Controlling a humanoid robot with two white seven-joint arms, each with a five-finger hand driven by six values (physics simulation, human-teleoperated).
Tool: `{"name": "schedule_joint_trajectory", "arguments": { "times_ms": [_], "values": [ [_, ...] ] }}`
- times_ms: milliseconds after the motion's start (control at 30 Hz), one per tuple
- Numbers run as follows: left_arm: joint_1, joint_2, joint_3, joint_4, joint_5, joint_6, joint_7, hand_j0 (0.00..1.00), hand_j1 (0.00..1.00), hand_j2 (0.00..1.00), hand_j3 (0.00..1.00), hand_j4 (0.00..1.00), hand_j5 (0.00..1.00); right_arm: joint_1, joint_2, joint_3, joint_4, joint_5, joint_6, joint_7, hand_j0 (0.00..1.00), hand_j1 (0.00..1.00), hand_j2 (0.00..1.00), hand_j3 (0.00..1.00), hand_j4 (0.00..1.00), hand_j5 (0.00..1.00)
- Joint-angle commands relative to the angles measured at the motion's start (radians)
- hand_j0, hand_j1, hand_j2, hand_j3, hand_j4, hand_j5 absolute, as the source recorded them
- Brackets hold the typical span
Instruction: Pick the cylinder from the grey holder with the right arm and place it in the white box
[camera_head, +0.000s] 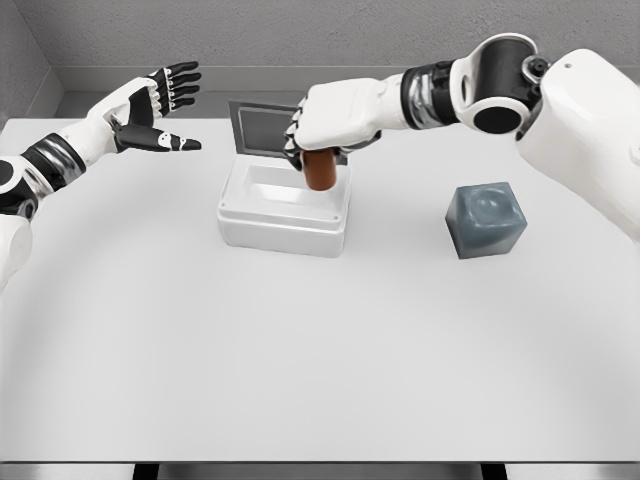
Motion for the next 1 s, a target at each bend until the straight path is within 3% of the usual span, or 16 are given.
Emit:
{"name": "schedule_joint_trajectory", "arguments": {
  "times_ms": [0,867,933,967],
  "values": [
    [0.0,0.001,0.001,-0.002,0.006,0.0,0.0,1.0,1.0,1.0,1.0,1.0,1.0,-0.002,0.004,-0.001,0.005,-0.003,0.003,0.0,0.66,0.66,0.66,0.66,0.66,0.66],
    [-0.002,0.003,0.001,-0.005,0.006,-0.001,0.0,1.0,1.0,1.0,1.0,1.0,1.0,-0.009,0.008,-0.003,0.01,-0.003,0.003,0.0,0.74,0.74,0.74,0.74,0.74,0.74],
    [-0.003,0.001,0.001,-0.003,0.006,0.0,0.0,1.0,1.0,1.0,1.0,1.0,1.0,-0.008,0.001,-0.021,0.001,-0.005,0.003,0.0,0.79,0.79,0.79,0.79,0.79,0.79],
    [-0.005,-0.003,0.001,-0.003,0.006,0.0,0.0,1.0,1.0,1.0,1.0,1.0,1.0,-0.006,-0.017,-0.04,-0.039,-0.003,0.003,0.0,0.85,0.85,0.85,0.85,0.85,0.85]
  ]
}}
